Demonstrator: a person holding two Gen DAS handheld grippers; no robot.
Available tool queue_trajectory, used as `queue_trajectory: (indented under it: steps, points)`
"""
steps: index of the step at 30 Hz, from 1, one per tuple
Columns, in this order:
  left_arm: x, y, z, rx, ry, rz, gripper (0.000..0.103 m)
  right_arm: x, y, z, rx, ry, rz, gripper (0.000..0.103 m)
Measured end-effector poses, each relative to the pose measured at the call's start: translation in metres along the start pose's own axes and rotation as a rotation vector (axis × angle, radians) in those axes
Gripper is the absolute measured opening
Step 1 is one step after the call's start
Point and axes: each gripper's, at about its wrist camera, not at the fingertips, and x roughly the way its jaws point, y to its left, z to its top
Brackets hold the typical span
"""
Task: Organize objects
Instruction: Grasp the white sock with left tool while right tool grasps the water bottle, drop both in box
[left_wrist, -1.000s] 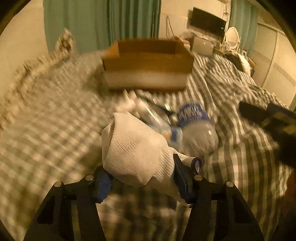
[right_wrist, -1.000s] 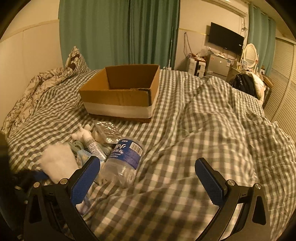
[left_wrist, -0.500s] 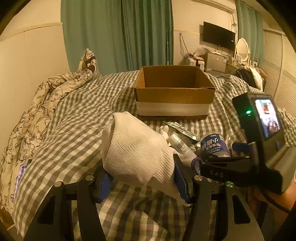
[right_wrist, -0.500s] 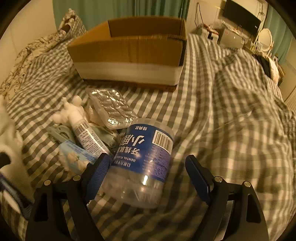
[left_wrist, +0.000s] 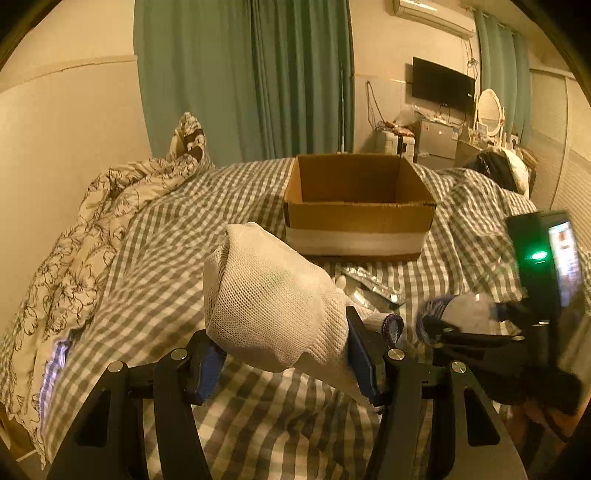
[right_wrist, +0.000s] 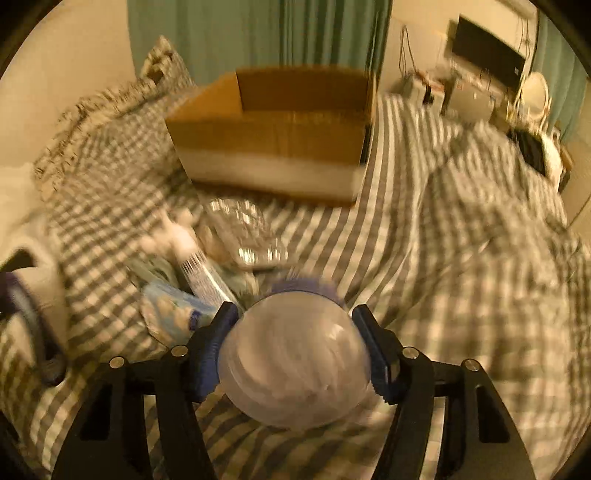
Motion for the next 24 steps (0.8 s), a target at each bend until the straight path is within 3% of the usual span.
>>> queue_trajectory:
  steps: [7,14,18,24]
  points:
    - [0.009,0.003,0.030,-0.012,-0.020,-0.021,0.060,-0.052,-0.007,0.036,-0.023,-0.138,0.027,0.063]
    - [0.028,0.004,0.085,-0.024,-0.046,-0.050,0.060,-0.096,-0.016,0.106,-0.058,-0.283,0.039,0.063]
    - [0.049,0.001,0.126,-0.029,-0.059,-0.063,0.060,-0.100,-0.018,0.150,-0.078,-0.326,0.057,0.063]
    - [0.084,-0.009,0.168,-0.005,-0.081,-0.069,0.060,-0.074,-0.016,0.205,-0.088,-0.344,0.084,0.063]
